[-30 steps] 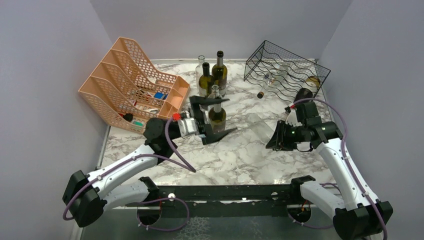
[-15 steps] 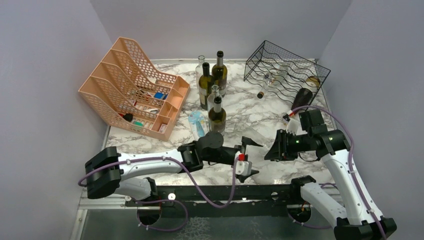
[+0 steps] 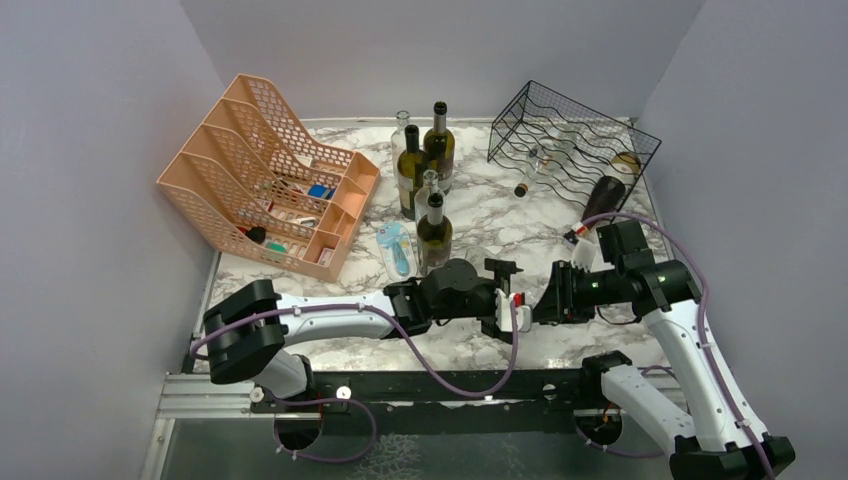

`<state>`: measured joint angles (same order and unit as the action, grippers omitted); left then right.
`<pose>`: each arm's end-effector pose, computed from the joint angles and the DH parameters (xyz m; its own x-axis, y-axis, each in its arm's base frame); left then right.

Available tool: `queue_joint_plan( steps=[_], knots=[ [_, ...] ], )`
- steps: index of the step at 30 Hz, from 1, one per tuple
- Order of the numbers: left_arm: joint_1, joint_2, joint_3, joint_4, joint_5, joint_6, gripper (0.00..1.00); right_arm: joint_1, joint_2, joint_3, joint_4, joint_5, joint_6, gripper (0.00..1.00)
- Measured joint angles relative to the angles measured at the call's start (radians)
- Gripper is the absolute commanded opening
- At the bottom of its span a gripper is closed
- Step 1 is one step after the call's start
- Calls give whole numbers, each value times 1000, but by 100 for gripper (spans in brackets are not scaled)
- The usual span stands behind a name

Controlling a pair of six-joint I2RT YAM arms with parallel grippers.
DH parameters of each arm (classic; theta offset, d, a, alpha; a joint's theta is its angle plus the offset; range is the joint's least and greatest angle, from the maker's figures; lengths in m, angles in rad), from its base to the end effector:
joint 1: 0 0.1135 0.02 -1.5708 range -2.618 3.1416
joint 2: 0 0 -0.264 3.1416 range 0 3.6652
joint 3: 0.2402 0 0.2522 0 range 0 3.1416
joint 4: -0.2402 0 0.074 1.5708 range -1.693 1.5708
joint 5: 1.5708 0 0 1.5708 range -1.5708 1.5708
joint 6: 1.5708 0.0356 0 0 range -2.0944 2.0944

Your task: Take the wine bottle off the wine rack

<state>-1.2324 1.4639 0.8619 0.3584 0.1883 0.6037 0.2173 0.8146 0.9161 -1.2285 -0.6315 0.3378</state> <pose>0.1044 -0.3168 0.2604 0.4944 0.2751 -0.8246 0.8579 -0.0018 0.5138 0.1132 0.0465 0.2973 -0.9718 0.0594 -0.2284 -0.1054 0.7566 0.6453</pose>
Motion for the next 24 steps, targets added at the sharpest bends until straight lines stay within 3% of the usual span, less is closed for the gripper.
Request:
queue_joint_plan(
  steps=[8,16,24],
  knots=[
    [0,49,33,-1,-20,-21,80,6,14,-1,0,-11,0,2],
    [0,57,36,-13,-11,-21,48,6,42,-1,0,-16,2,6],
    [-13,62,43,-40,-1,-13,30,6,53,0,-15,-14,12,48]
  ],
)
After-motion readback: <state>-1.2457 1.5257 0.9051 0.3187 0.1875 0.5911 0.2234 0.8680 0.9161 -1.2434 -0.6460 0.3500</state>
